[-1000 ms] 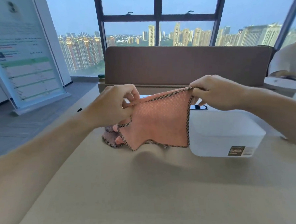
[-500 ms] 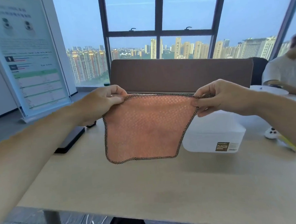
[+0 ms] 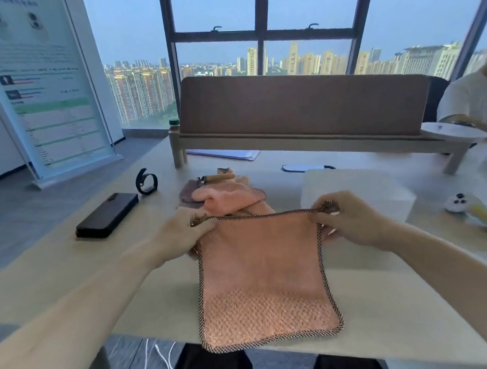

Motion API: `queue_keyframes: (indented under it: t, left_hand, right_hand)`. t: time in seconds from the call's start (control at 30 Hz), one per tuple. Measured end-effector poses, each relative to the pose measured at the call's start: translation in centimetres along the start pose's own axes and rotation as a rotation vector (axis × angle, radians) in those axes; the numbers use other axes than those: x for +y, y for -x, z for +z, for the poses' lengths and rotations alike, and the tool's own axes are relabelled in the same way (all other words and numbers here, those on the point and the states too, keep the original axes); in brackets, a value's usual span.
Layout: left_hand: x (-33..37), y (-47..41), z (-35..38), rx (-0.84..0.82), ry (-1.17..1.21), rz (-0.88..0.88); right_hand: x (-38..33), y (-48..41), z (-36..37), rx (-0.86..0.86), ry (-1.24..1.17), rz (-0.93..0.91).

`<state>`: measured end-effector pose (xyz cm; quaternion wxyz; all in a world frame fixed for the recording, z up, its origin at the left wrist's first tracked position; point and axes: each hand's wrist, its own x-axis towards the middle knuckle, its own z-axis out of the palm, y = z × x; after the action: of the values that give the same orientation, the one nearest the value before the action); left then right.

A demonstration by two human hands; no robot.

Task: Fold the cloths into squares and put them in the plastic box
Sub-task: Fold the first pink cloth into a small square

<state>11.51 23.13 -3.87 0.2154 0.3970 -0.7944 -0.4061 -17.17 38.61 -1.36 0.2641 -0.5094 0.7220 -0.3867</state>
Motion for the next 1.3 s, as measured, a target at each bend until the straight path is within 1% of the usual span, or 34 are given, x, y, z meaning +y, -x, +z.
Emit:
queue_keyframes:
  t: [0.1,0.13,0.2,0.27,0.33,0.37,0.4,0.43,0.47,0.5,0.53,0.6,0.67,0.8,0.87,0.9,0.93,1.0,1.03,1.1,1.13,1.2,1.3]
  left_hand:
    - [-2.4,-2.3,0.3,0.019,-0.101,-0.053]
    - [-3.2,-3.1,0.4,0.045,-0.164,-0.050]
    - [-4.0,-4.1,1.0,0.144,-0.363,-0.036]
    - [-3.9,-4.1,2.1,0.245,-0.531,0.027]
    - [-3.1,-3.1,4.0,0.283,-0.611,0.167]
    - [-2.6,-2.4,5.1,0.239,-0.629,0.204]
    - [-2.4,-1.9,6.4,0.152,-0.633,0.194]
    - [-2.5,-1.5,7.5,0.046,-0.648,0.153]
    - [-2.8,-1.3,8.5,-0.037,-0.702,0.116]
    - [-3.2,-1.4,9.1,-0.064,-0.760,0.117]
    - [-3.6,-1.9,9.3,-0.069,-0.794,0.138]
    - [-4.2,-3.0,8.8,-0.121,-0.802,0.170]
    - [-4.4,-3.9,8.0,-0.165,-0.785,0.195]
    - [-4.0,-3.5,7.3,-0.054,-0.702,0.232]
    - [-4.0,-2.5,7.5,-0.081,-0.683,0.214]
    - [-4.0,-2.0,7.5,-0.092,-0.669,0.217]
    - [-3.9,-1.4,7.2,-0.062,-0.629,0.249]
    - [-3.2,0.1,6.0,0.025,-0.490,0.383]
    - [-2.8,1.3,5.2,0.017,-0.423,0.439]
    - [-2.8,3.7,3.7,-0.078,-0.342,0.520]
    - [-3.2,4.8,3.1,-0.127,-0.342,0.536]
    - [-4.1,6.1,2.1,-0.204,-0.388,0.511]
    - [-4.8,6.6,1.2,-0.276,-0.441,0.494]
  right_hand:
    - [1.9,-1.7,1.9,0.022,0.137,-0.007]
    - [2.4,-2.2,2.6,0.049,0.229,-0.032]
    - [3.1,-2.7,3.6,0.143,0.451,-0.106]
    - [3.4,-2.8,4.2,0.258,0.636,-0.192]
    - [3.2,-2.2,5.1,0.325,0.737,-0.343]
    - [2.7,-1.6,5.8,0.306,0.747,-0.417]
    - [2.4,-1.1,6.8,0.233,0.738,-0.449]
    - [2.3,-0.7,8.1,0.119,0.732,-0.438]
    - [2.3,-0.4,9.4,0.002,0.738,-0.397]
    - [2.9,-0.3,10.6,-0.082,0.748,-0.339]
    - [3.6,-0.5,11.4,-0.122,0.759,-0.274]
    - [4.7,-1.1,11.5,-0.133,0.781,-0.157]
    - [5.0,-1.5,11.0,-0.134,0.815,-0.124]
    - [5.0,-1.1,9.9,-0.097,0.779,-0.139]
    - [5.3,-0.8,9.7,-0.108,0.792,-0.167]
    - [5.4,-0.5,9.5,-0.109,0.761,-0.177]
    - [5.3,-0.2,9.1,-0.083,0.707,-0.194]
    - [4.9,1.0,7.9,-0.004,0.600,-0.282]
    - [4.8,1.7,7.2,0.012,0.576,-0.348]
    - [5.1,3.3,6.1,-0.020,0.576,-0.468]
    - [5.4,3.8,5.7,-0.055,0.596,-0.514]
    - [5.7,4.3,5.3,-0.132,0.639,-0.588]
    - [5.6,5.3,5.1,-0.218,0.609,-0.628]
